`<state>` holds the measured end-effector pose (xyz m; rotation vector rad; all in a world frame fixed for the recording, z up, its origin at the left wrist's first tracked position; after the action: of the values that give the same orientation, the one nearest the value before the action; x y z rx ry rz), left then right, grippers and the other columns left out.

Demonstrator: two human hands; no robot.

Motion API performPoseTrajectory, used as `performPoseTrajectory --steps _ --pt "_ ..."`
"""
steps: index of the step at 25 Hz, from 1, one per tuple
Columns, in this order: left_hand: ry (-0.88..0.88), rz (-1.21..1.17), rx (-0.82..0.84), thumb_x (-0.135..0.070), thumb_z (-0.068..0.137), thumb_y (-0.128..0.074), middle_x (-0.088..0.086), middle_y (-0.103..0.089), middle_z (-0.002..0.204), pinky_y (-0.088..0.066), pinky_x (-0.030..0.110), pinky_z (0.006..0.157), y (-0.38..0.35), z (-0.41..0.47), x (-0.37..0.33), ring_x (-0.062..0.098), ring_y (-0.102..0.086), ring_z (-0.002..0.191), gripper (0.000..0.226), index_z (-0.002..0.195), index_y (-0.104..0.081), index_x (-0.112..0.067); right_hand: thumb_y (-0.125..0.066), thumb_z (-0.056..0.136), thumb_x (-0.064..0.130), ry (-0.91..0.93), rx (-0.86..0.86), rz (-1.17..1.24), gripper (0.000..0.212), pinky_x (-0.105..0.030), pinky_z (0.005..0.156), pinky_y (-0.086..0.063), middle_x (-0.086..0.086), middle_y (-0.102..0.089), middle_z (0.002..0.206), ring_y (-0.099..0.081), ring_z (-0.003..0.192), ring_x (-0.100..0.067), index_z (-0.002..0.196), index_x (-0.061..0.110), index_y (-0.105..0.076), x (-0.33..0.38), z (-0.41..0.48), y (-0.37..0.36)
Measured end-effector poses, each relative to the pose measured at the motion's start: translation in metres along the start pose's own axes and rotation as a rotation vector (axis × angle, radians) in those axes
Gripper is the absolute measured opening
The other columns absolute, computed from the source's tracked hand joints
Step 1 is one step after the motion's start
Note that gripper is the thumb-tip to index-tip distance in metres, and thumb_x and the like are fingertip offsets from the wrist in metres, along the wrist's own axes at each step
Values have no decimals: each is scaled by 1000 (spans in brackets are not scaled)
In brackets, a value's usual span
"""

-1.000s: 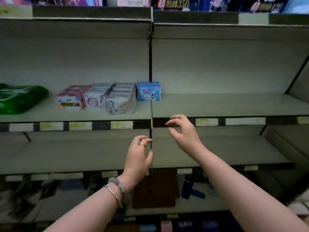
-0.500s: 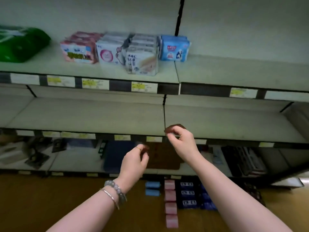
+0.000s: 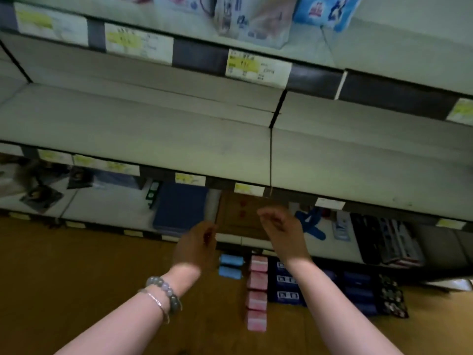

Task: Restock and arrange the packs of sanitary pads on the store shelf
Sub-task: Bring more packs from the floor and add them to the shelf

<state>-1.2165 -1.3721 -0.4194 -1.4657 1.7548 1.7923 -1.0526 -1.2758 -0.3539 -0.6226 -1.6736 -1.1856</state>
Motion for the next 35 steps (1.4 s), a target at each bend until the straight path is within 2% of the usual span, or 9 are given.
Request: performPoseTrajectory --steps 3,6,10,15,19,24,27,31,35 --pt "5 -28 -1 -13 89 -57 3 -65 101 -48 25 80 -42 12 46 14 -61 87 25 113 -58 -20 -56 87 -6 49 18 -34 35 -3 75 -42 12 -60 91 -57 86 11 86 28 -60 -63 9 -14" --pt "-8 23 3 -14 89 -56 -3 -61 94 -42 11 70 -90 31 96 2 -53 76 27 116 -58 -17 -55 87 -8 25 9 -50 32 -4 73 -42 9 -61 88 -57 84 10 84 23 -60 -145 19 -35" --pt "17 21 7 -10 91 -53 -2 -58 93 -36 7 62 -155 54 167 -2 -47 70 24 115 -56 -14 -53 89 -5 -92 20 -19 24 -9 70 -44 0 -63 86 -59 82 -10 86 17 -62 -261 34 -79" --pt "2 93 31 -5 91 -51 9 -59 117 -38 17 72 -238 88 261 19 -58 92 30 121 -54 -9 -50 91 -2 -170 38 29 22 -11 72 -43 -4 -62 92 -56 82 -11 85 16 -61 -388 50 -147" --pt "-38 223 152 -10 93 -49 5 -49 131 -35 15 78 -305 106 319 20 -55 107 37 129 -48 -11 -51 91 -1 -168 45 -15 18 -10 72 -41 -7 -63 96 -56 84 -10 90 11 -65 -469 63 -191" --pt "-179 474 325 -19 95 -46 3 -39 137 -40 24 85 -364 127 356 20 -54 108 41 135 -40 -15 -53 92 9 -156 217 -367 25 -14 77 -32 -13 -61 119 -55 108 -21 114 3 -61 -561 95 -233" --pt "-193 522 316 -22 94 -48 5 -39 138 -40 24 87 -374 138 366 20 -52 111 44 137 -38 -15 -53 92 15 -132 391 -685 45 -23 94 -36 -13 -47 137 -46 124 -26 135 7 -46 -603 106 -252" --pt "-220 654 386 -25 92 -52 4 -34 141 -39 26 90 -406 131 383 20 -48 116 52 139 -33 -14 -57 88 17 6 542 -1042 49 -34 93 -43 -14 -46 131 -47 118 -30 134 10 -42 -632 103 -273" --pt "-166 680 427 -25 89 -56 7 -35 141 -39 32 97 -438 132 391 24 -45 121 60 141 -28 -13 -61 85 15 55 542 -1114 53 -32 96 -39 -14 -45 132 -45 120 -30 134 9 -40 -644 99 -265"
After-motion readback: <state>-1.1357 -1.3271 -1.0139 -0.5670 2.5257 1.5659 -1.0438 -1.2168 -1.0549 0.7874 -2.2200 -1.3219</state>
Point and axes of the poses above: each hand's wrist, its own z-axis towards the middle knuckle, its own y-axis out of the back of the hand, x = y × z, the point moved 10 cm from there along z, towards the middle knuckle
